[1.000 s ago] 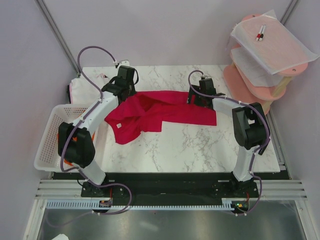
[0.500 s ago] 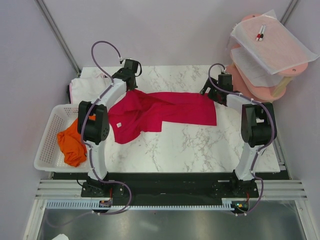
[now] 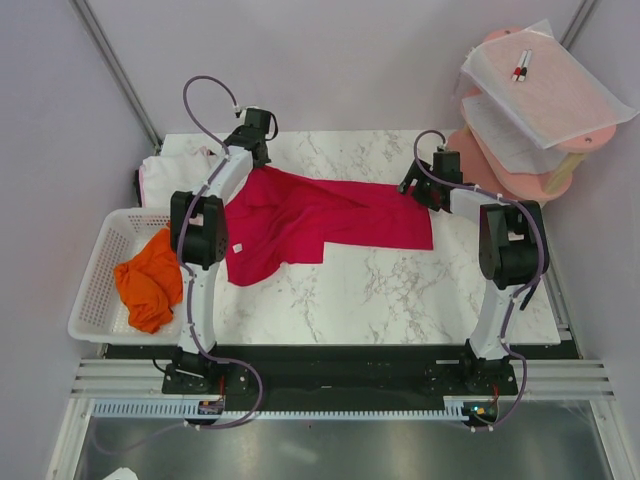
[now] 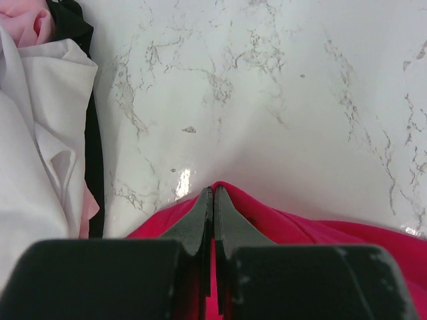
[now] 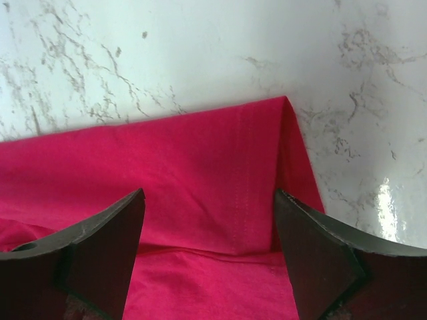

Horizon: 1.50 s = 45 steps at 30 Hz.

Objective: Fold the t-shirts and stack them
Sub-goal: Flatten out the tshirt

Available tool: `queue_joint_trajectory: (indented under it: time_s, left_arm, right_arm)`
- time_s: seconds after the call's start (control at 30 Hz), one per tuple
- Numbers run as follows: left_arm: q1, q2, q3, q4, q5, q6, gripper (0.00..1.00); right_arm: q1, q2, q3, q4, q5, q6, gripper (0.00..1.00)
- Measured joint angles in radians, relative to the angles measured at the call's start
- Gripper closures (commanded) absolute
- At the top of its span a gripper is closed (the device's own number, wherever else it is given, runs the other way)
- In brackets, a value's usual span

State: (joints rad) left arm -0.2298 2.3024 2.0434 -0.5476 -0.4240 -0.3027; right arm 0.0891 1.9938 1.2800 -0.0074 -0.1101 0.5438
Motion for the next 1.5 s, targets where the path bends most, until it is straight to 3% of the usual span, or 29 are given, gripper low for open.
queue_joint_trajectory:
  time_s: [0.27,0.4,0.57,0.67,0.7,0.77,1.03,1.17,1.23,1.33,1.4,1.5]
  left_arm:
    - [0.019,0.026,0.023,-0.005,0.009,0.006,0.98]
    - [0.018,0.026,0.023,-0.005,0.011,0.008,0.98]
    - [0.019,0.027,0.023,-0.005,0.012,0.010,0.98]
    - [0.019,0.027,0.023,-0.005,0.011,0.013,0.98]
    - [0.019,0.028,0.023,-0.005,0.011,0.014,0.98]
    - [0.019,0.028,0.023,-0.005,0.011,0.016,0.98]
    - [0.019,0.027,0.024,-0.005,0.007,0.023,0.97]
    - [0.019,0.029,0.043,-0.008,0.007,0.035,0.79]
    - [0.019,0.029,0.055,-0.006,0.007,0.038,0.46]
    - [0.019,0.029,0.062,-0.004,0.007,0.054,0.07]
    - [0.019,0.029,0.062,-0.005,0.007,0.061,0.01]
    - [0.019,0.026,0.052,0.001,0.009,0.061,0.02]
  right_arm:
    - [-0.001,0.013,0.003,-0.019,0.033,0.001,0.17]
    - [-0.001,0.012,0.006,-0.030,0.038,-0.003,0.32]
    - [-0.001,0.039,0.035,-0.030,0.006,0.003,0.44]
    - [-0.001,0.082,0.073,-0.022,-0.021,0.007,0.70]
    - [-0.002,0.093,0.084,-0.021,-0.029,0.009,0.88]
    - [-0.002,0.111,0.095,-0.022,-0.045,0.009,1.00]
    - [-0.002,0.115,0.109,-0.018,-0.073,0.014,1.00]
    - [-0.005,0.114,0.148,-0.014,-0.069,0.017,1.00]
    - [-0.007,0.116,0.183,-0.010,-0.069,0.023,1.00]
    - [-0.013,0.127,0.239,0.004,-0.075,0.040,1.00]
    - [-0.018,0.145,0.272,0.023,-0.080,0.054,1.00]
    - [-0.023,0.188,0.301,0.050,-0.094,0.076,1.00]
